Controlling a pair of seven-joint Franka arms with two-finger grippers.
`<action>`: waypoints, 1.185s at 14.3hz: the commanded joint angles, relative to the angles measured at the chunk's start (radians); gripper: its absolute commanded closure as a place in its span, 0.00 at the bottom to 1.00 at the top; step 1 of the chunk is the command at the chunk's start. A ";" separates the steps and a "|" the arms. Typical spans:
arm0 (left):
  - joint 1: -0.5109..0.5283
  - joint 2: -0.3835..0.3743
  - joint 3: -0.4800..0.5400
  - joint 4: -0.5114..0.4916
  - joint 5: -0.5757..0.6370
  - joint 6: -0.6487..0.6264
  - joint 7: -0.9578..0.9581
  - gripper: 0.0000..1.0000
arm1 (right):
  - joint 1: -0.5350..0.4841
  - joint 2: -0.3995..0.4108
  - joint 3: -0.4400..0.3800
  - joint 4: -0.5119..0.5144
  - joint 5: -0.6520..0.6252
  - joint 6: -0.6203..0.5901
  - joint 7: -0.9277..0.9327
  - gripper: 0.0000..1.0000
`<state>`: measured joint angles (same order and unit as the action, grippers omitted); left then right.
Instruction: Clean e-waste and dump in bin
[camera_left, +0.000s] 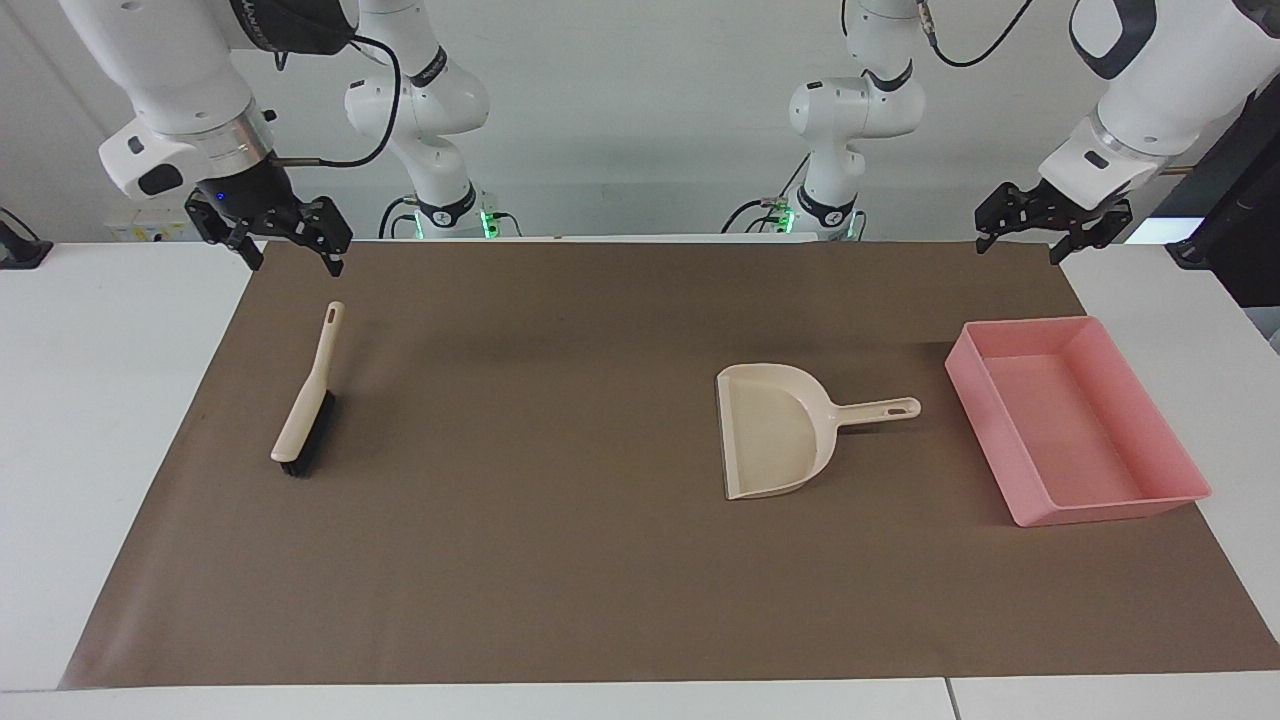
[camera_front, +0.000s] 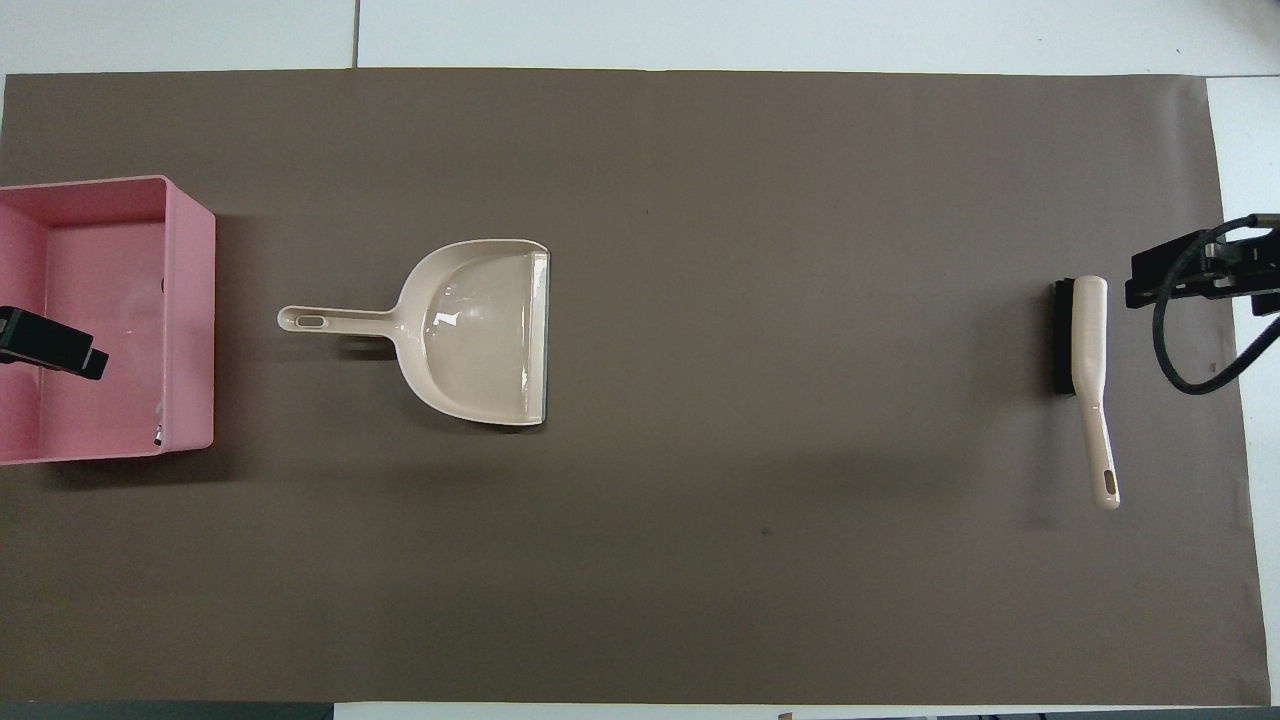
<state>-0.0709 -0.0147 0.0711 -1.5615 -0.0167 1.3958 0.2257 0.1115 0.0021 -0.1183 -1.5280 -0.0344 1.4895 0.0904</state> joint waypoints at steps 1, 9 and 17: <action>-0.026 0.019 0.047 0.024 -0.026 -0.017 -0.032 0.01 | -0.006 -0.008 0.003 -0.015 0.001 0.009 -0.017 0.00; -0.030 0.015 0.039 0.028 0.008 -0.009 -0.038 0.01 | -0.006 -0.008 0.003 -0.015 0.001 0.009 -0.017 0.00; -0.044 0.013 0.038 0.028 0.004 0.041 -0.101 0.01 | -0.006 -0.008 0.003 -0.015 0.001 0.008 -0.017 0.00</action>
<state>-0.1001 -0.0113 0.0968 -1.5551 -0.0234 1.4244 0.1527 0.1115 0.0021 -0.1183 -1.5284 -0.0344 1.4895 0.0904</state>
